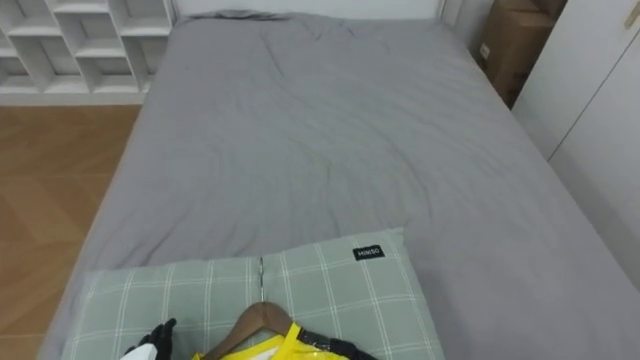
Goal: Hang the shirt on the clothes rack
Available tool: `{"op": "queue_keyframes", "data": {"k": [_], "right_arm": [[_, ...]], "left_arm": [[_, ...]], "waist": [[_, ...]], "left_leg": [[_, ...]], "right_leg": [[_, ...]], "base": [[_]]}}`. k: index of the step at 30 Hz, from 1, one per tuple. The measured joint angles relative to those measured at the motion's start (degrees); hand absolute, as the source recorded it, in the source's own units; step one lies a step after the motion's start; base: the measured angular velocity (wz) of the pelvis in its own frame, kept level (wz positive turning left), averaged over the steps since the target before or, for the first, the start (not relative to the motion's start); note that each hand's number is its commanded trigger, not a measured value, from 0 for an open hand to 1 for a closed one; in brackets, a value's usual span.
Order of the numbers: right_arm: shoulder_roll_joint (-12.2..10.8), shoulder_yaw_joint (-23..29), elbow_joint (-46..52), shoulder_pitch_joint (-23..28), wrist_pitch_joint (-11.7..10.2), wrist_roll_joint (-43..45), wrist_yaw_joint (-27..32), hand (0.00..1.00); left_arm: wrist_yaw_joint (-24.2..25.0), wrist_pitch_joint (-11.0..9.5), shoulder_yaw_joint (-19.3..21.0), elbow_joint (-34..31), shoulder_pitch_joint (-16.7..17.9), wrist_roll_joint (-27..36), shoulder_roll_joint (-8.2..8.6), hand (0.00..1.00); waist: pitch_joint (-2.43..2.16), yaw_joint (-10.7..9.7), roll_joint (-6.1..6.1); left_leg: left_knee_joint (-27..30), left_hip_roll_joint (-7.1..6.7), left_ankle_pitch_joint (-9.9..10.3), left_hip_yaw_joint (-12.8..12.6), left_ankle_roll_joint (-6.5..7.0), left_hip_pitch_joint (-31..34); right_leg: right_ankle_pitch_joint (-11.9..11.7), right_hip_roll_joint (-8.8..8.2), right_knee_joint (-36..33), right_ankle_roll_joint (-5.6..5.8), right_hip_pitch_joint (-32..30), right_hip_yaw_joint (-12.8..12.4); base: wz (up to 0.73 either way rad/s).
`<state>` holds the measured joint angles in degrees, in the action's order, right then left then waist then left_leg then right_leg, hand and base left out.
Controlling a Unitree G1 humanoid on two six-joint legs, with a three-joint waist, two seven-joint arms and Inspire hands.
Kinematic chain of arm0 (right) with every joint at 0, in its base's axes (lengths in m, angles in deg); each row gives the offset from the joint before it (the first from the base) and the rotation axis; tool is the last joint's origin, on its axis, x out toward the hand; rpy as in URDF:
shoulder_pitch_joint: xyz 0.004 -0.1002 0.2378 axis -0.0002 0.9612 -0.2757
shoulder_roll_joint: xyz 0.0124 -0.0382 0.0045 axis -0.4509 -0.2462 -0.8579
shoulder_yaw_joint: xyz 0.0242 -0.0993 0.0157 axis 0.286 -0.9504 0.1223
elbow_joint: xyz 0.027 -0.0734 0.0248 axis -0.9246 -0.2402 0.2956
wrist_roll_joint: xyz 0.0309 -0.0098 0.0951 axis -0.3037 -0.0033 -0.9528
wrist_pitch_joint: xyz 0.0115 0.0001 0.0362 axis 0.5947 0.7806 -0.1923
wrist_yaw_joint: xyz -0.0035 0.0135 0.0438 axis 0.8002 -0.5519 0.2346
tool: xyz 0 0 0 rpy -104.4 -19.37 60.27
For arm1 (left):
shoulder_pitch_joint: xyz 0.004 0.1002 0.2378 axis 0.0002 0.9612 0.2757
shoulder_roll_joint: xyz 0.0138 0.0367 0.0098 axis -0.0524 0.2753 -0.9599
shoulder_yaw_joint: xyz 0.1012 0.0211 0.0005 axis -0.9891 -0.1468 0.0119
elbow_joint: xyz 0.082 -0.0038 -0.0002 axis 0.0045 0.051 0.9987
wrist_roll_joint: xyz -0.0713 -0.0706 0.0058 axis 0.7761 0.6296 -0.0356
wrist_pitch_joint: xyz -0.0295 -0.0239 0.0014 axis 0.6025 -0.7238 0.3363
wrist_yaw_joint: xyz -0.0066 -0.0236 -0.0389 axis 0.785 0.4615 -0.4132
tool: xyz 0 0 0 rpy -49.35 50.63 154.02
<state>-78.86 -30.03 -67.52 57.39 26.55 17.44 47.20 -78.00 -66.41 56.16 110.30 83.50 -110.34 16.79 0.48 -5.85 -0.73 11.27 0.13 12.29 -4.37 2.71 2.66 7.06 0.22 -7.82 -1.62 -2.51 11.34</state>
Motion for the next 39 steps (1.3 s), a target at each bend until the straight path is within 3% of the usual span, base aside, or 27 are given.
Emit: {"op": "queue_keyframes", "data": {"k": [5, 18, 28, 39], "right_arm": [[0.0, -1.03, 0.29, -0.53, 0.57, -0.1, 0.05, 0.0], [-0.24, -3.01, 0.36, -1.61, 1.46, -0.28, 0.04, 0.0], [-0.39, -2.92, 0.52, -1.65, 1.21, -0.01, -0.63, 0.0], [-0.25, -4.1, 0.52, -2.08, 1.08, -0.14, -1.38, 0.0]], "left_arm": [[0.41, 0.23, -3.7, 0.47, 0.05, 0.07, 0.06, 0.0], [0.57, 0.75, -6.31, -1.38, -0.06, -0.39, -0.17, 0.0], [4.49, 0.68, -8.56, -3.7, -0.61, -1.08, -0.04, 0.0], [6.19, 0.68, -9.15, -3.7, -0.65, -1.04, 0.32, 0.0]], "waist": [[0.01, 0.02, 0.02], [0.0, -0.07, -0.08], [0.27, -0.18, -0.38], [0.12, -0.1, 0.91]], "left_leg": [[0.09, -0.02, -0.08, 0.25, 0.04, 1.15], [0.21, -0.07, -0.24, 0.39, 0.01, 1.77], [0.3, -0.07, -0.32, 0.04, 0.04, 1.82], [0.15, -0.07, -0.33, -0.09, 0.04, 2.19]], "right_leg": [[0.0, -0.11, -0.21, 0.0, -1.23, 0.01], [0.0, -0.16, -0.41, 0.0, -1.79, 0.09], [0.0, -0.19, -0.78, 0.0, -1.98, -0.05], [0.0, -0.18, -0.91, -0.01, -2.55, -0.01]], "base": [[0.0], [0.0], [0.0], [0.0]]}}
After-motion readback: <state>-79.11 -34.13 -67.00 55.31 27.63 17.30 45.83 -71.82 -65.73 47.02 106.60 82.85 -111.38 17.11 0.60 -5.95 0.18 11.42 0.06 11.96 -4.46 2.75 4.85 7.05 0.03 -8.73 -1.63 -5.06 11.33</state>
